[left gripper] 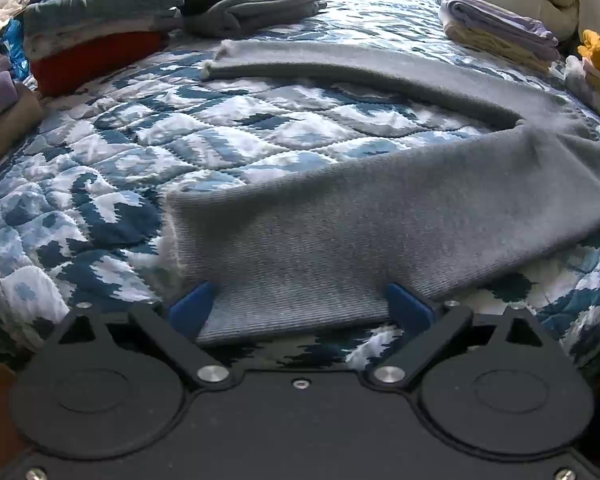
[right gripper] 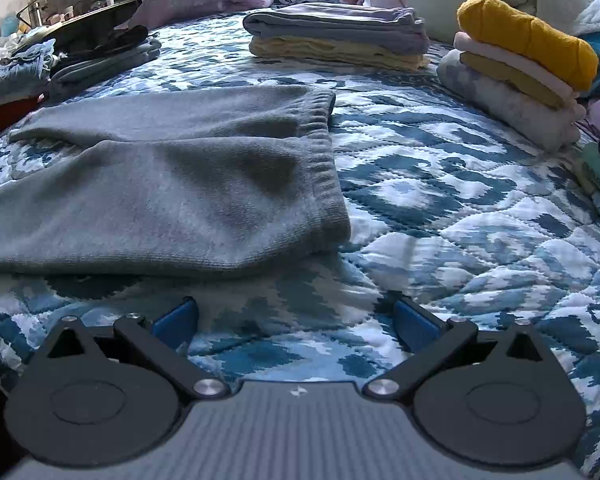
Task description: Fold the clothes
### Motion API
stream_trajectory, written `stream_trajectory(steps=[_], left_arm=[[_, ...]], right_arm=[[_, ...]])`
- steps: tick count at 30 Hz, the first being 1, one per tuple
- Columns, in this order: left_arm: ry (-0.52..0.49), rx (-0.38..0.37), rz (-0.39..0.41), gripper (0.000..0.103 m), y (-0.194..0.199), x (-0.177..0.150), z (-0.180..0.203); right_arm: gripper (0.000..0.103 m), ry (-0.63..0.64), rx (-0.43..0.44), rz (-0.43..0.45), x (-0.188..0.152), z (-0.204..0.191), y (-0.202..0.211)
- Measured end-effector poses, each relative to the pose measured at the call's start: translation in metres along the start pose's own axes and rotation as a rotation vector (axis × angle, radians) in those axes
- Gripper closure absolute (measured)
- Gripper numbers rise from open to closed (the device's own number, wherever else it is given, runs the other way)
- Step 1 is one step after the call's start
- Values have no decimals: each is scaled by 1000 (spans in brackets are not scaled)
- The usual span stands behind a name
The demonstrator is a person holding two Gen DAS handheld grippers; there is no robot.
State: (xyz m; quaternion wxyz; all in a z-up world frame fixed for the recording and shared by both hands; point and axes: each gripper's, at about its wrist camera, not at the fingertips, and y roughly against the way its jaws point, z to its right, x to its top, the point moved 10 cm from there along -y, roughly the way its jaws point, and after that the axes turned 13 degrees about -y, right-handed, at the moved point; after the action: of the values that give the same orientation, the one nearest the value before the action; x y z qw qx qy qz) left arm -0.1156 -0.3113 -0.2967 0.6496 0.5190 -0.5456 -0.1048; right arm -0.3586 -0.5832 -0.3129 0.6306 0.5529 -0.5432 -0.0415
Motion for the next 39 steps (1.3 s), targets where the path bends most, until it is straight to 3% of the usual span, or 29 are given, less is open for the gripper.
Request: stream_trajectory(steps=[39], left_arm=[[9, 12, 2, 4, 8, 1, 0]], right_arm=[[0, 17, 2, 28, 1, 1, 1]])
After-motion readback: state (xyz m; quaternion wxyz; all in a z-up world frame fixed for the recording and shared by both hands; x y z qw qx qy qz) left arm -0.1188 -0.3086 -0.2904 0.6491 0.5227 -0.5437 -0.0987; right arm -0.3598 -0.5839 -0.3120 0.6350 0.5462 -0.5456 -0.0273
